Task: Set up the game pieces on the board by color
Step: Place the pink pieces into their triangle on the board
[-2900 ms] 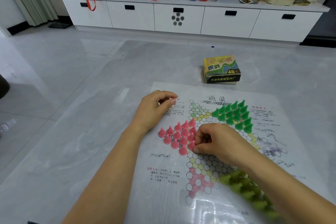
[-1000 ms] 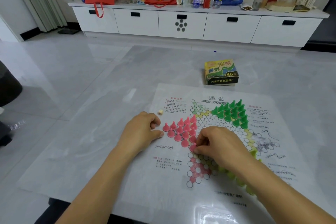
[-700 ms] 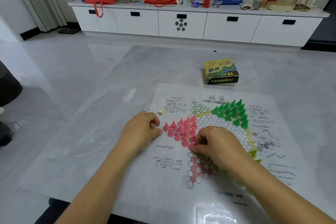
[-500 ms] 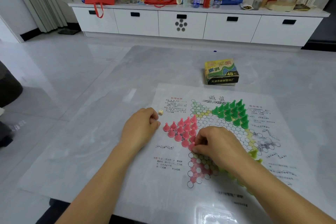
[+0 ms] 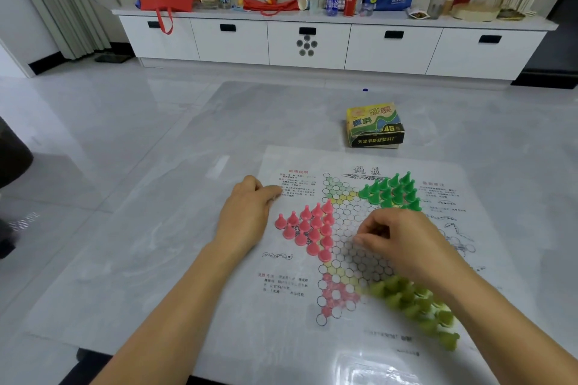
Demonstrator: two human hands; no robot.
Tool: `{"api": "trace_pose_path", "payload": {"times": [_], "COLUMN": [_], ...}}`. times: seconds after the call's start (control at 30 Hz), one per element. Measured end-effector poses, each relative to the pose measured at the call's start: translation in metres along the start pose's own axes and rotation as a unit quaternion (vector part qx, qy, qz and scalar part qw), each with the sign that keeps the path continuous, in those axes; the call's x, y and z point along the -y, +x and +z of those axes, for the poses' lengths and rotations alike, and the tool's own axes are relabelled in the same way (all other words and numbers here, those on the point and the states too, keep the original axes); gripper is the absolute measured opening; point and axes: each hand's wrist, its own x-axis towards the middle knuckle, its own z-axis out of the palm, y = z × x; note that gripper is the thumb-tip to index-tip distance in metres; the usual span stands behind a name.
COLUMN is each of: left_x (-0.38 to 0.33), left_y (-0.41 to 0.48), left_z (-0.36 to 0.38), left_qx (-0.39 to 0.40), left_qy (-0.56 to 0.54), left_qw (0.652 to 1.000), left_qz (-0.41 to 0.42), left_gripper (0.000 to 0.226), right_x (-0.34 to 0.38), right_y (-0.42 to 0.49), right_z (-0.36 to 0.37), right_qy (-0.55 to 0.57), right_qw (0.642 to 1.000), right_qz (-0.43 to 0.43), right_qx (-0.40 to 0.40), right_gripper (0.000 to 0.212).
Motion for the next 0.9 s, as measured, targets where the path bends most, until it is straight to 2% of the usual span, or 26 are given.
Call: {"api": "trace_pose_path", "payload": {"times": [0.23,0.3,0.33,0.4,0.47,0.57,0.63,0.7,0.77,0.83,0.9], "left_x": [0.005,-0.004,-0.012,-0.036,-0.061,-0.083,-0.085,-0.082,-0.075,-0.066,-0.056], "left_y": [0.001,-0.001,-0.003,-0.013,-0.027,-0.044,-0.046,-0.045,-0.043,-0.04,-0.034], "left_z": [-0.004,-0.014,-0.02,-0.035,-0.041,-0.038,-0.036,-0.035,-0.034,-0.032,-0.033], "left_qx": [-0.014,-0.032,-0.044,-0.032,0.018,0.082,0.093,0.105,0.097,0.056,0.003], "left_qy": [-0.005,-0.05,-0.107,-0.259,-0.366,-0.447,-0.473,-0.465,-0.418,-0.36,-0.341], "left_qw": [1.0,0.998,0.993,0.964,0.93,0.891,0.876,0.879,0.903,0.931,0.94], "left_qz": [-0.02,-0.025,-0.03,-0.041,-0.03,-0.002,-0.009,-0.002,0.014,0.009,-0.02], "left_gripper": [0.019,0.016,0.013,0.006,0.007,0.009,0.007,0.003,0.001,0.007,0.012], "right_x": [-0.015,-0.014,-0.012,-0.004,0.006,0.016,0.019,0.017,0.01,-0.004,-0.018], "right_y": [-0.009,-0.01,-0.01,-0.009,-0.009,-0.007,-0.008,-0.008,-0.006,-0.002,0.0], "right_z": [-0.007,-0.008,-0.007,-0.004,0.001,0.008,0.009,0.007,0.002,-0.003,-0.006], "right_qy": [0.035,0.061,0.077,0.103,0.125,0.136,0.139,0.139,0.116,0.071,0.039], "right_qw": [0.999,0.997,0.996,0.992,0.985,0.972,0.967,0.969,0.978,0.99,0.996], "right_qz": [0.011,-0.002,-0.013,-0.048,-0.096,-0.169,-0.182,-0.171,-0.136,-0.086,-0.035], "right_qx": [-0.021,-0.038,-0.047,-0.057,-0.066,-0.093,-0.112,-0.115,-0.106,-0.088,-0.076], "right_gripper": [0.007,0.01,0.013,0.02,0.024,0.021,0.014,0.011,0.015,0.021,0.024]}}
